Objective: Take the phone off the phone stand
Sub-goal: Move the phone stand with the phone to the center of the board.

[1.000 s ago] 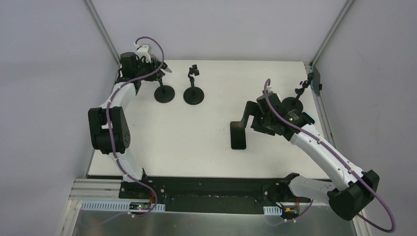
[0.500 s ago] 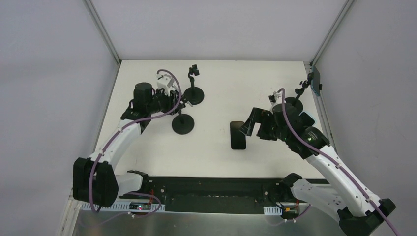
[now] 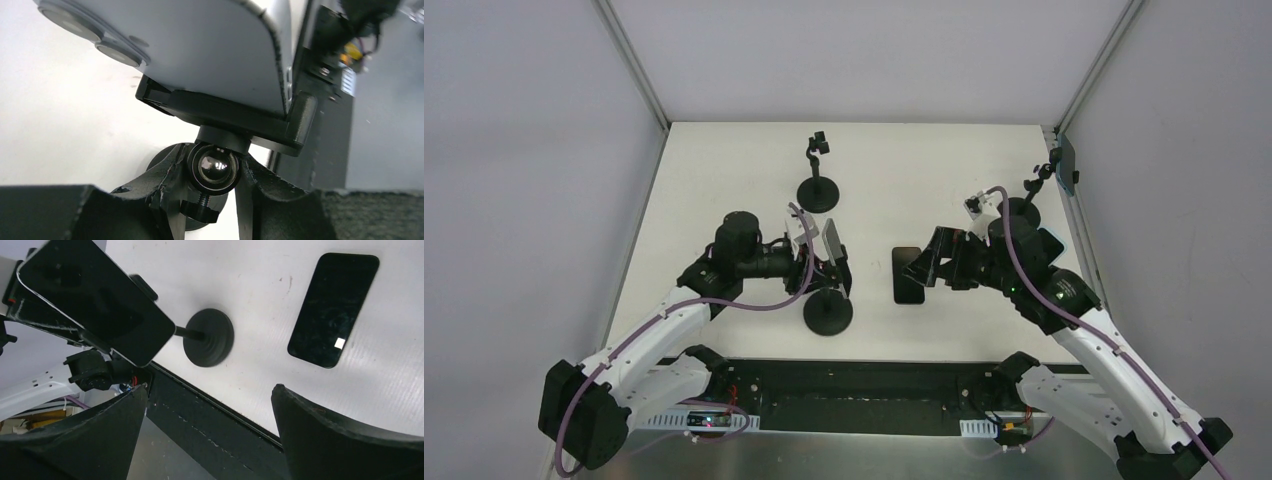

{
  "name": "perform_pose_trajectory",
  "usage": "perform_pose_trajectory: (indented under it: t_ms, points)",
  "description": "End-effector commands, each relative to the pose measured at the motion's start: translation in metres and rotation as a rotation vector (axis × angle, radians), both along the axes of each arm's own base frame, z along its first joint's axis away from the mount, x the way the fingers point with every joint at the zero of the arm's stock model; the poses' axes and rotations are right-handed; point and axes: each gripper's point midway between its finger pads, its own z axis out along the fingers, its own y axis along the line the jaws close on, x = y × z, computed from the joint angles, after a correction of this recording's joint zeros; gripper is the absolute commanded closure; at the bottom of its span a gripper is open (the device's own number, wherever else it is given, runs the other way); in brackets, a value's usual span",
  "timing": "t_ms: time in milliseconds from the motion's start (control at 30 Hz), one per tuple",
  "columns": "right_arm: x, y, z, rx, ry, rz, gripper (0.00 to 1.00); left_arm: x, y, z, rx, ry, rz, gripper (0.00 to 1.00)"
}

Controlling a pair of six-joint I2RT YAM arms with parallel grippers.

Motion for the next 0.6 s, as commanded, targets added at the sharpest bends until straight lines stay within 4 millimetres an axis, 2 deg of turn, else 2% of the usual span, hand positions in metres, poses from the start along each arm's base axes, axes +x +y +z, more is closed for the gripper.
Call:
perform_pose_trajectory:
  t_ms: [0,133,167,233,400,567]
  points:
    - [-0.008,0.013,0.019,0.087,-0.048,0.078,0.02,-0.034,-0.022,0.039,-0.114,-0.142,-0.255,1.0]
    - [-0.01,0.012,0.018,0.101,-0.045,0.07,0.02,-0.048,-0.028,0.041,-0.124,-0.183,-0.357,0.93]
    - [-0.01,0.012,0.017,0.103,-0.044,0.068,0.02,-0.048,-0.028,0.04,-0.122,-0.194,-0.362,0.87]
    - [-0.011,0.011,0.016,0.107,-0.042,0.065,0.01,-0.046,-0.027,0.039,-0.115,-0.203,-0.347,0.66]
    - [-0.011,0.009,0.012,0.104,-0.035,0.051,0.02,-0.042,-0.024,0.035,-0.103,-0.207,-0.312,0.38]
    - [-0.01,0.009,0.007,0.095,-0.025,0.043,0.02,-0.047,-0.022,0.038,-0.115,-0.18,-0.297,0.28]
